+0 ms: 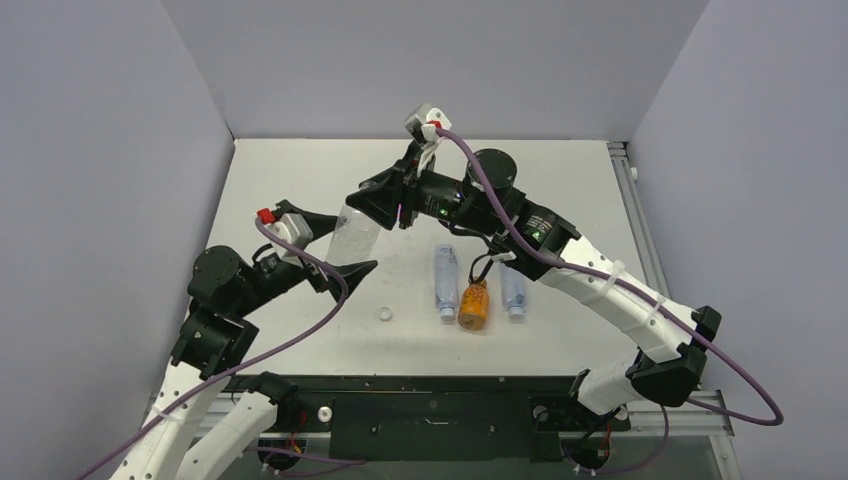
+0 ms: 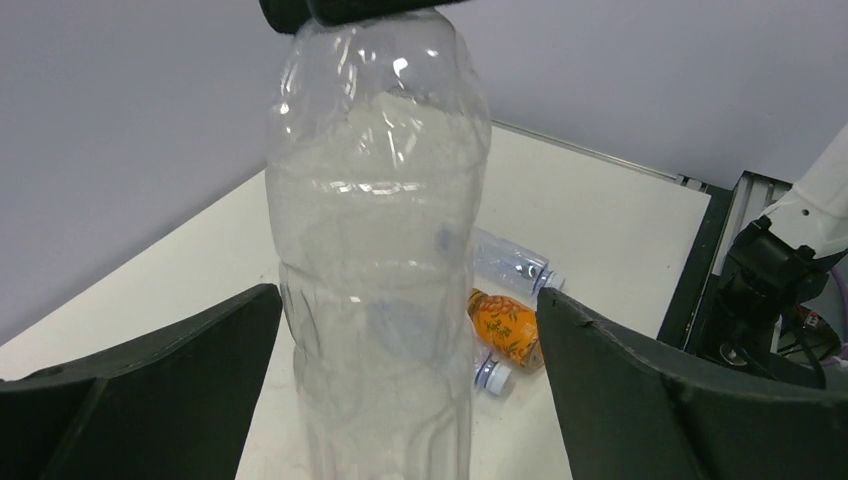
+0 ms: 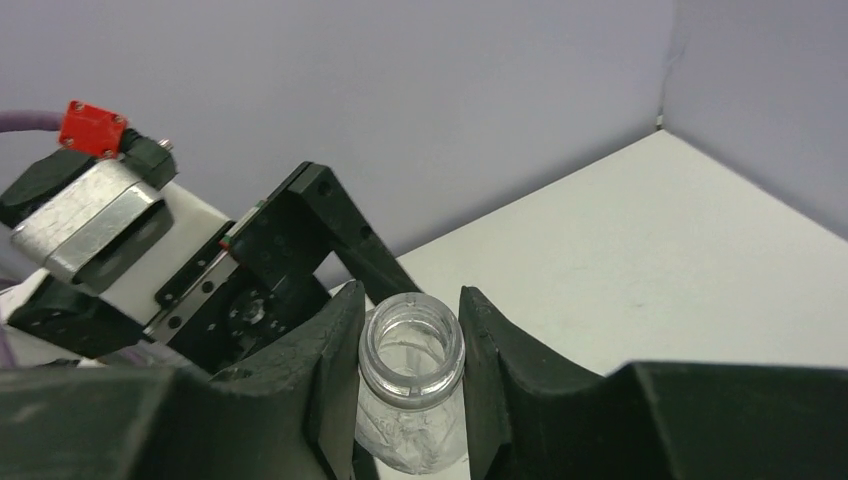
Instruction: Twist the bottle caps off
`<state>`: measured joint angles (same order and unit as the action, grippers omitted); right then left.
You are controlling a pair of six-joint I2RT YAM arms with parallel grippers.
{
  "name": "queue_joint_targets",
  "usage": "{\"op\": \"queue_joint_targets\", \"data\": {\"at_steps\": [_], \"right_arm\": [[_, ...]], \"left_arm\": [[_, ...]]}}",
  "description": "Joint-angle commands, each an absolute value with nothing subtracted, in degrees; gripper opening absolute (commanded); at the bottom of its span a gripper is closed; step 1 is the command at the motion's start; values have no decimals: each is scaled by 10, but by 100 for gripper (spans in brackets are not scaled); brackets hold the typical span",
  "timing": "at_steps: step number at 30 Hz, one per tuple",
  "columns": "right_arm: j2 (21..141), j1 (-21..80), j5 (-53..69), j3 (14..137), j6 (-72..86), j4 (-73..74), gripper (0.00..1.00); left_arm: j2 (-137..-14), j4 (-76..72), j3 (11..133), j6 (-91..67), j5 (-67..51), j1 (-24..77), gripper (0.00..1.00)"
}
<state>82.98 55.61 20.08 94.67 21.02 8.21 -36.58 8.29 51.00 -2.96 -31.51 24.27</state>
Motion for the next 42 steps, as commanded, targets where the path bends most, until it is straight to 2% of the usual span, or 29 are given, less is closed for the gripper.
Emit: {"op": "queue_joint_targets", "data": {"at_steps": [1, 6, 9, 12, 24, 42], "right_arm": [[848, 555, 103, 984, 109, 128, 0], [895, 535, 25, 972, 48, 113, 0], [929, 532, -46, 947, 21, 46, 0], [972, 533, -84, 929, 12, -26, 0], [1093, 548, -158, 932, 16, -111, 0], [1140, 559, -144, 897, 53, -108, 0]], "left_arm": [[-359, 149, 550, 12, -269, 240, 97], [-336, 208, 564, 40, -151, 239, 97], [-327, 250, 580, 46, -70, 239, 97], [-335, 291, 594, 48, -39, 239, 97], [-345, 318, 591, 15, -85, 238, 97], [-345, 320, 603, 18, -131, 237, 97]]}}
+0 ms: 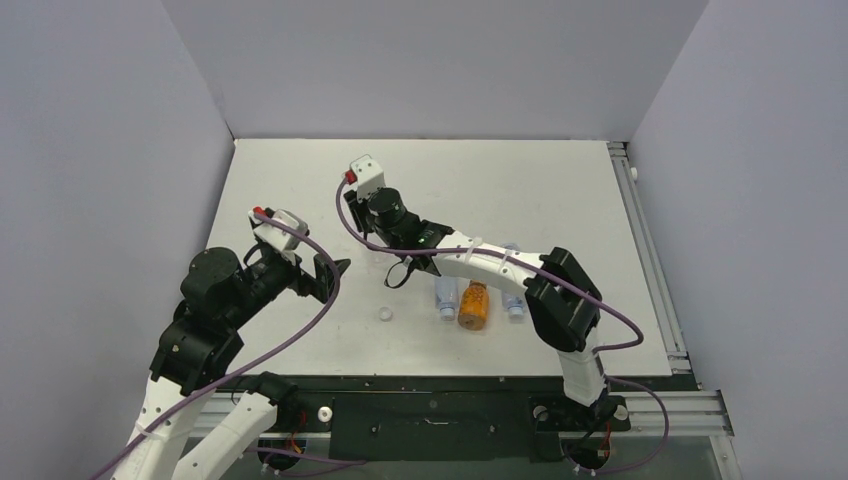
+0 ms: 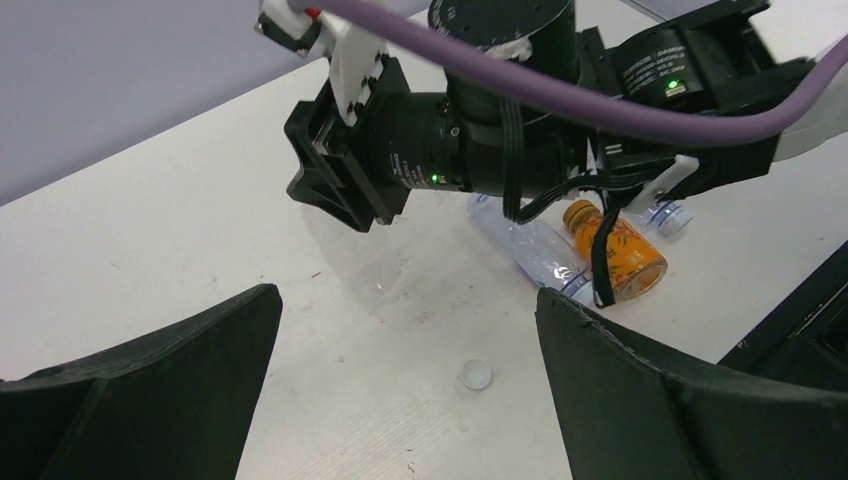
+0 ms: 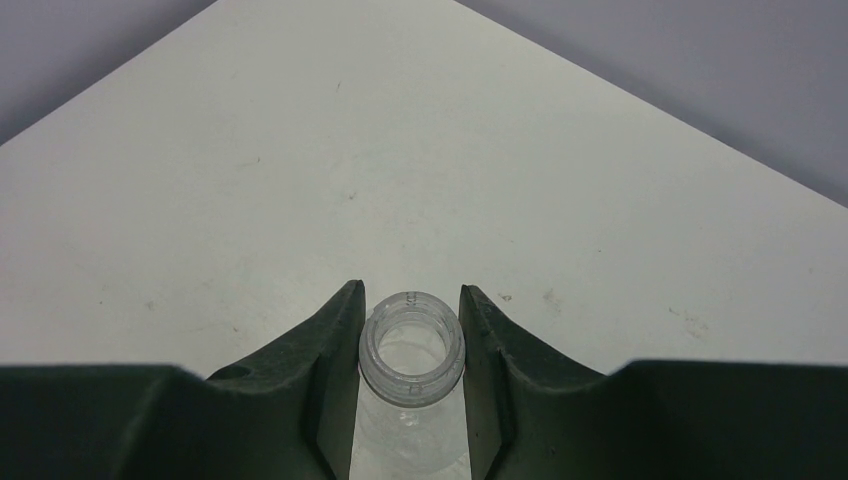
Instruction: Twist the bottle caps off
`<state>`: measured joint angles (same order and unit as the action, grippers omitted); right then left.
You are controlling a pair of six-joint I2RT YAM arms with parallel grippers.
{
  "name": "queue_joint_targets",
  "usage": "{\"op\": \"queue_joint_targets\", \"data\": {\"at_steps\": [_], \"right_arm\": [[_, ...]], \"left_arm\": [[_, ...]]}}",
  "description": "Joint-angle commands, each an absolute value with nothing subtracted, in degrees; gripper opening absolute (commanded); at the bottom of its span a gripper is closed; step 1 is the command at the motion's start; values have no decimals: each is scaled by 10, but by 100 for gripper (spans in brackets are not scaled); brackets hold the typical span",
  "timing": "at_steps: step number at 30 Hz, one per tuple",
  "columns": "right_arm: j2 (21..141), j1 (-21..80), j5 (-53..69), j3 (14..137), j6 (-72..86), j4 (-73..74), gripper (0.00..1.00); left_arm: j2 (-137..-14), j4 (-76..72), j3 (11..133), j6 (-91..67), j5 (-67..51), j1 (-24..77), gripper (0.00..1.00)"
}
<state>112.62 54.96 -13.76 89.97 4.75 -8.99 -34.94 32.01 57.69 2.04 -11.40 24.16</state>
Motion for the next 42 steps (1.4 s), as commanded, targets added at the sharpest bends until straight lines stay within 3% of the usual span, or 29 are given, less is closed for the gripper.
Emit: {"op": "queue_joint_targets", "data": {"at_steps": [1, 8, 10, 12, 15, 20, 33, 42], "right_arm": [[1142, 559, -144, 897, 53, -107, 0], [1145, 557, -140, 895, 57, -104, 1], [1142, 557, -139, 892, 59, -105, 8], [1137, 558, -140, 889, 60, -105, 22], [1129, 558, -139, 884, 60, -107, 30], [1109, 558, -138, 875, 58, -111, 54], [1071, 559, -135, 871, 55, -111, 77], [1020, 555, -152, 865, 65, -92, 81]], "left_arm": [[-344, 321, 603, 19, -133, 237, 97], [-344, 321, 609, 21, -146, 237, 97], [-344, 320, 610, 22, -146, 237, 97], [-344, 319, 609, 23, -150, 238, 97], [-343, 319, 610, 24, -157, 237, 97], [-341, 316, 609, 26, -162, 238, 97], [-340, 312, 612, 28, -170, 237, 97], [-348, 308, 623, 25, -172, 237, 97]]}}
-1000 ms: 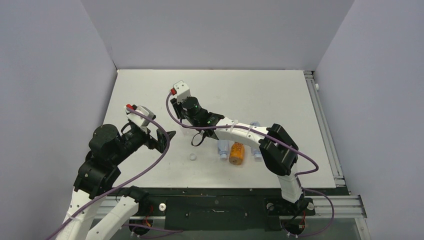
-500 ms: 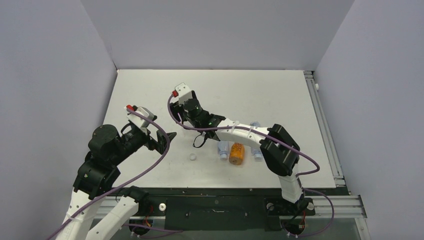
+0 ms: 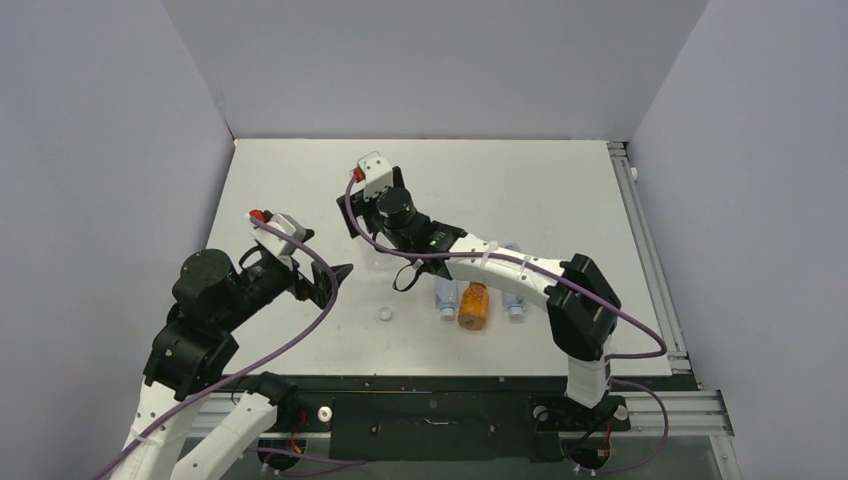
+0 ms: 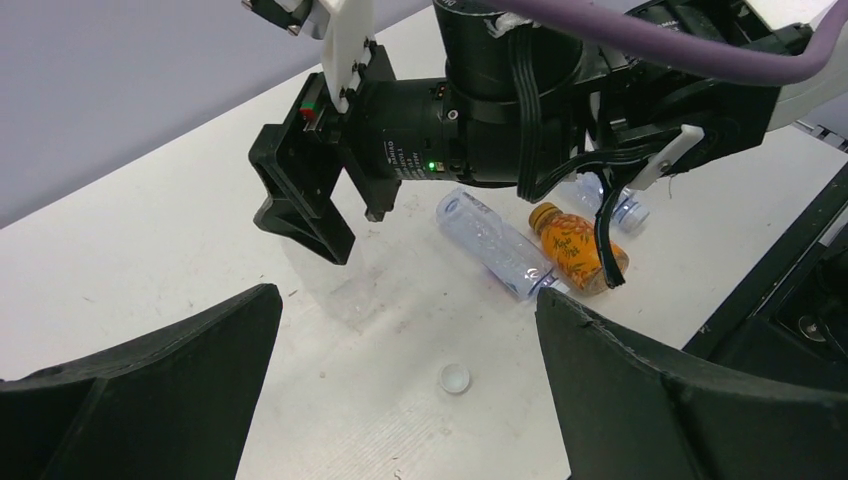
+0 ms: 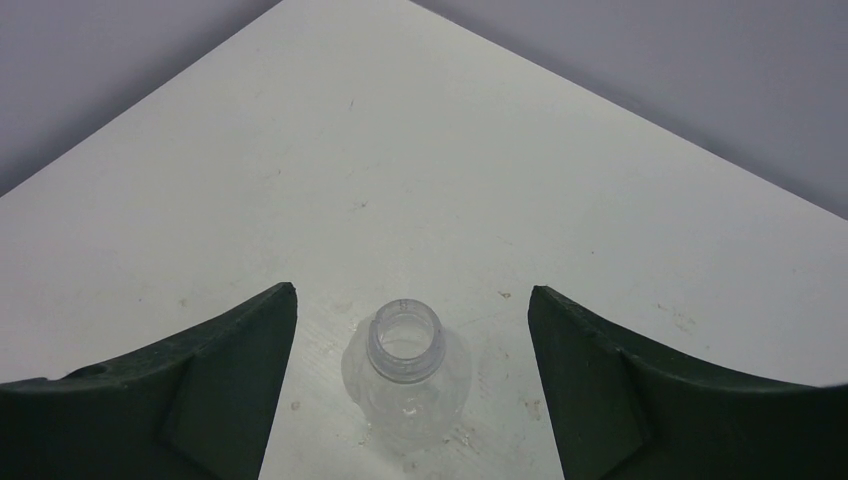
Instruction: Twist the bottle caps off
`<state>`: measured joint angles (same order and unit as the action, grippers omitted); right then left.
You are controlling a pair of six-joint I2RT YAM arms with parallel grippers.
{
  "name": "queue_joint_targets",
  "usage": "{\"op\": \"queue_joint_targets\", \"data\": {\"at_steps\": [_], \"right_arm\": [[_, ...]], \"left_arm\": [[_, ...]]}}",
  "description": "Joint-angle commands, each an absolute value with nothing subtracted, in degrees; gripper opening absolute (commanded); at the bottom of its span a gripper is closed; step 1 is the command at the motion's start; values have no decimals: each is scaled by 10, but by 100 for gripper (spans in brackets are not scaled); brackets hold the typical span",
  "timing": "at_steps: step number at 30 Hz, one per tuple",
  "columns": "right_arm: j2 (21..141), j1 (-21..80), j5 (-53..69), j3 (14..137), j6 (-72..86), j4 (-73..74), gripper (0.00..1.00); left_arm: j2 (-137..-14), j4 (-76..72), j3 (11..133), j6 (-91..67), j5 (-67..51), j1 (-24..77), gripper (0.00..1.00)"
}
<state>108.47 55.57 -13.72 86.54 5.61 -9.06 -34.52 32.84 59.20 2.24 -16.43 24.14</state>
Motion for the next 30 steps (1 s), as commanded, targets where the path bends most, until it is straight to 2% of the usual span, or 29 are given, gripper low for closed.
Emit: {"op": "queue_joint_targets", "data": {"at_steps": [1, 7, 13, 21, 30], "right_arm": [[1003, 554, -159, 858, 69, -88, 81], [888, 545, -213, 758, 125, -63, 82], [803, 531, -265, 656, 212, 27, 83], [824, 533, -262, 593, 296, 143, 84], [903, 549, -263, 566, 327, 140, 85]], "left_arm": [[-350, 306, 623, 25, -174, 237, 97], [-359, 297, 631, 21, -185, 237, 97], [-369, 291, 638, 19, -194, 238, 97], [-378, 287, 644, 66, -236, 238, 97], [-387, 285, 653, 96, -277, 238, 97]]}}
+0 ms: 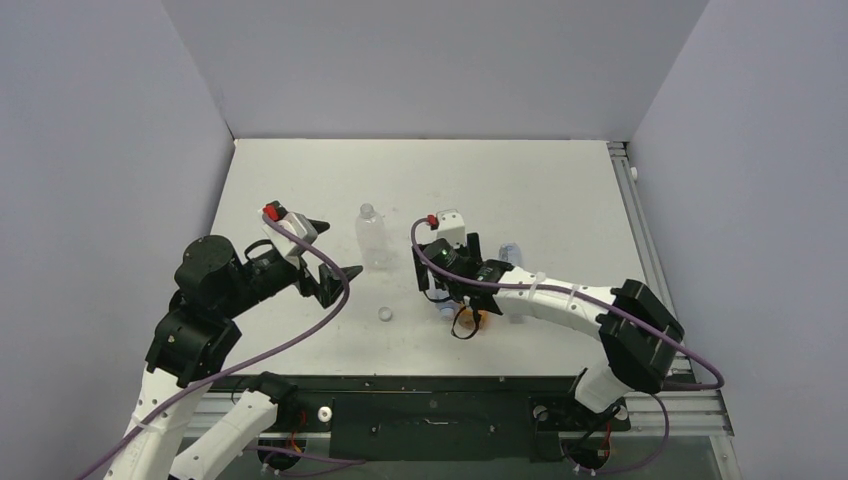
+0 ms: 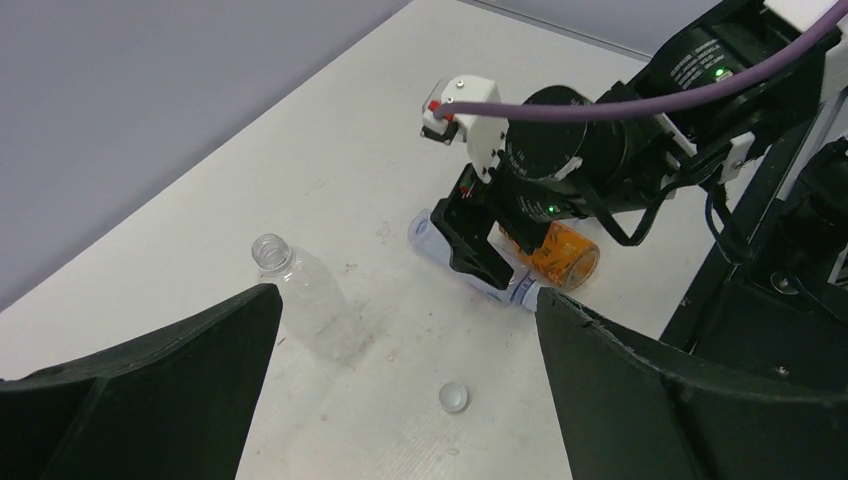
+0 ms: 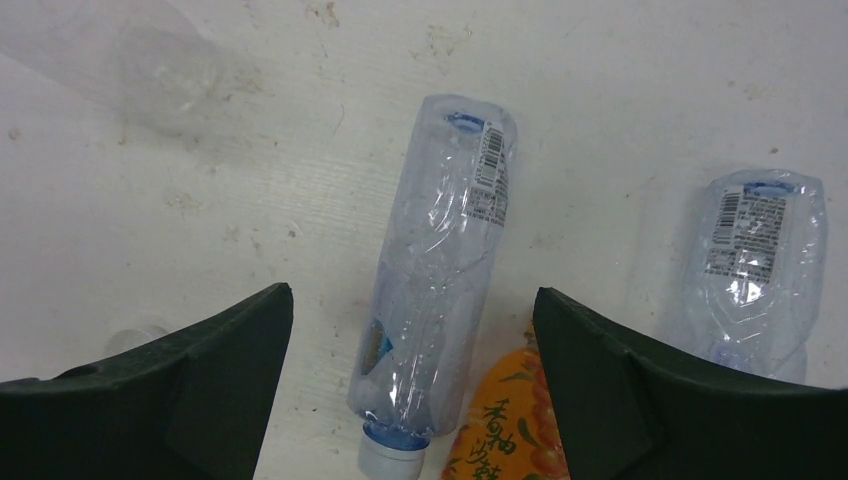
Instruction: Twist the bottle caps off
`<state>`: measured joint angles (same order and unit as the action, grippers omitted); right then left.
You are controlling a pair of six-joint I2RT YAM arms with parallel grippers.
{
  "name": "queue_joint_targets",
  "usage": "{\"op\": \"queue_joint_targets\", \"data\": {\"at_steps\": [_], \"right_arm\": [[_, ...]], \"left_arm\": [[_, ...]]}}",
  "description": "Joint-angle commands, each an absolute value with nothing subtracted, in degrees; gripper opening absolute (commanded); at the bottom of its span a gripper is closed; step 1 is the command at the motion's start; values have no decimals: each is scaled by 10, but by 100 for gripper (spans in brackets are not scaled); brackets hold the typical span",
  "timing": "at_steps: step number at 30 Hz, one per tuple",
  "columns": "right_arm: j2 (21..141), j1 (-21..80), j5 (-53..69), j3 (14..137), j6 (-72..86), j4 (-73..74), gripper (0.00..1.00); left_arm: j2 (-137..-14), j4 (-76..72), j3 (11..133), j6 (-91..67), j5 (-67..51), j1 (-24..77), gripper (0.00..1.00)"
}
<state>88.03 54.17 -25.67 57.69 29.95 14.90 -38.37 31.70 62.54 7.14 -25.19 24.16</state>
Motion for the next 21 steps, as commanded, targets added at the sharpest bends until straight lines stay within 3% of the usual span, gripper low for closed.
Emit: {"op": "queue_joint_targets", "data": {"at_steps": [1, 5, 12, 21], "right_arm": [[915, 550, -255, 564, 327, 131, 85], [954, 550, -244, 570, 324, 121, 85], [990, 550, -239, 555, 340, 87, 73], [957, 551, -239, 553, 334, 79, 44]], "left_arm": [[-385, 283, 652, 99, -278, 239, 97], [-378, 282, 648, 114, -292, 238, 97], [-382, 284, 655, 121, -295, 239, 97], [-384, 262, 660, 142, -284, 238, 97]]}}
